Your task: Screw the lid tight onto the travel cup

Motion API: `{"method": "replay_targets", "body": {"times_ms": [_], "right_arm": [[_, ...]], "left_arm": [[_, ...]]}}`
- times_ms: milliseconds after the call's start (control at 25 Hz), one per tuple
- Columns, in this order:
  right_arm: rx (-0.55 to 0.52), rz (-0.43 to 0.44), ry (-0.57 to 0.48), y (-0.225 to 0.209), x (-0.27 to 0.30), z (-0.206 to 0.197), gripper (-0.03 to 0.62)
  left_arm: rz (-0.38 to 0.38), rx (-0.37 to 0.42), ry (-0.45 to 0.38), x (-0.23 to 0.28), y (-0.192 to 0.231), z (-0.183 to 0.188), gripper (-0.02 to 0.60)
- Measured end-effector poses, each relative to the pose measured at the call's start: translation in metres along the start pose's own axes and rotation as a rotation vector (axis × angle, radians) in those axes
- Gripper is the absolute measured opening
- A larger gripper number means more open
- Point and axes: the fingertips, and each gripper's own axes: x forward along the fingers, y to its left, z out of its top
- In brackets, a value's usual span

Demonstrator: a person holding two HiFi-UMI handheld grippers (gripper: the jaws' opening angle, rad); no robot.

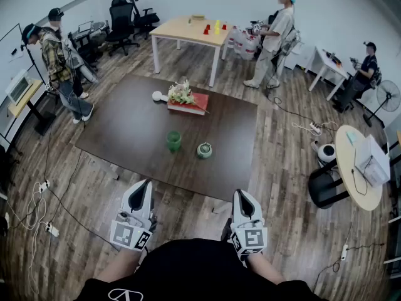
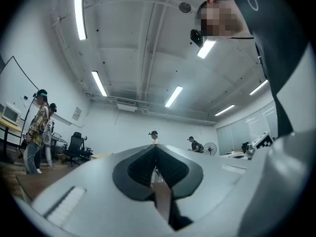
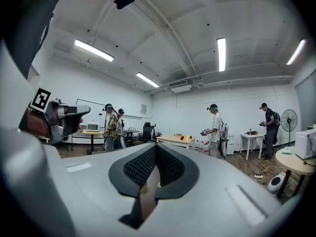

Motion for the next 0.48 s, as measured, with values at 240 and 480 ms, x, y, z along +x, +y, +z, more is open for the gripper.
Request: {"method": "replay_targets", "body": {"times_ms": [240,480], "right_arm": [[0.003,0.015,0.010,0.009,-0.002,-0.003,0.006],[0.040,0.029,-0.019,0.012,-0.007,0.001,0.008]], "left_arm": [[-0.004,-0.004,0.005,-0.005,-0.004,-0.003,0.000],[0.017,0.005,0.030,-0.014,-0.003,-0.010,0.000]]}}
